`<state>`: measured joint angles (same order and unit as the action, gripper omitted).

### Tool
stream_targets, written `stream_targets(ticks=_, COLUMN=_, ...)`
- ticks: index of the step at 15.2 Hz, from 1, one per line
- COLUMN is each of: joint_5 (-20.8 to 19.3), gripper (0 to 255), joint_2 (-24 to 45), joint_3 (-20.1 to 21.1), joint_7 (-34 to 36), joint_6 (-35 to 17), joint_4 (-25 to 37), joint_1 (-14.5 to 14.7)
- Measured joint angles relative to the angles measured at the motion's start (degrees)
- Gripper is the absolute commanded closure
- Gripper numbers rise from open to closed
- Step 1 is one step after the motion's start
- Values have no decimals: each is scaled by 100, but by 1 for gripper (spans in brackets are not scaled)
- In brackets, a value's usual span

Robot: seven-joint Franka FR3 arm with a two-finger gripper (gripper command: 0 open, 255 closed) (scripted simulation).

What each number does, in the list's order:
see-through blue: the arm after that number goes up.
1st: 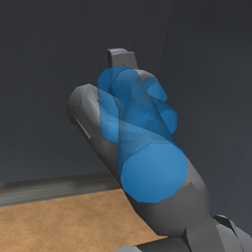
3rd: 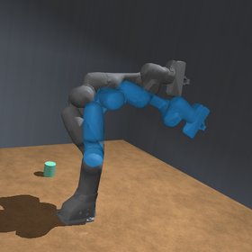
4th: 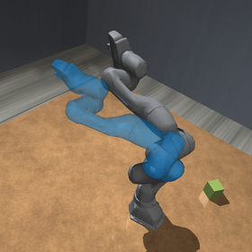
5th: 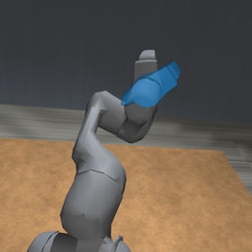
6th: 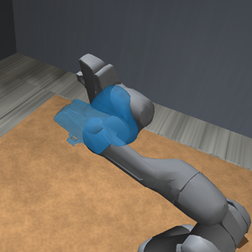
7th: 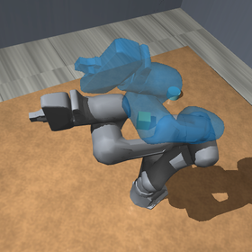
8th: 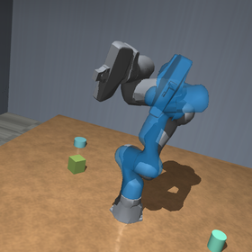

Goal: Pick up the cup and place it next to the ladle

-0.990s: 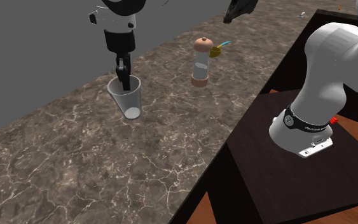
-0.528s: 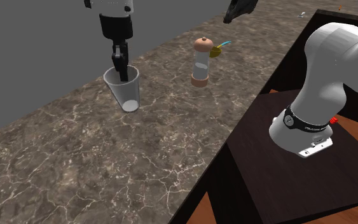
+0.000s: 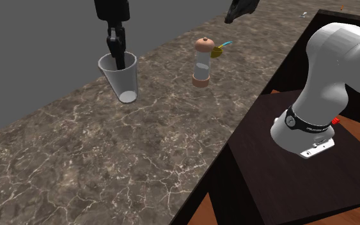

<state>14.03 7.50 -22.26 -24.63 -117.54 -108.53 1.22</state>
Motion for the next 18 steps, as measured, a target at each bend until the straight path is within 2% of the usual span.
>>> stream_targets(ticks=18, joint_5=-211, gripper=255, joint_2=-245, joint_3=-31, joint_7=310, joint_6=1296, joint_4=1102, joint_1=-1)
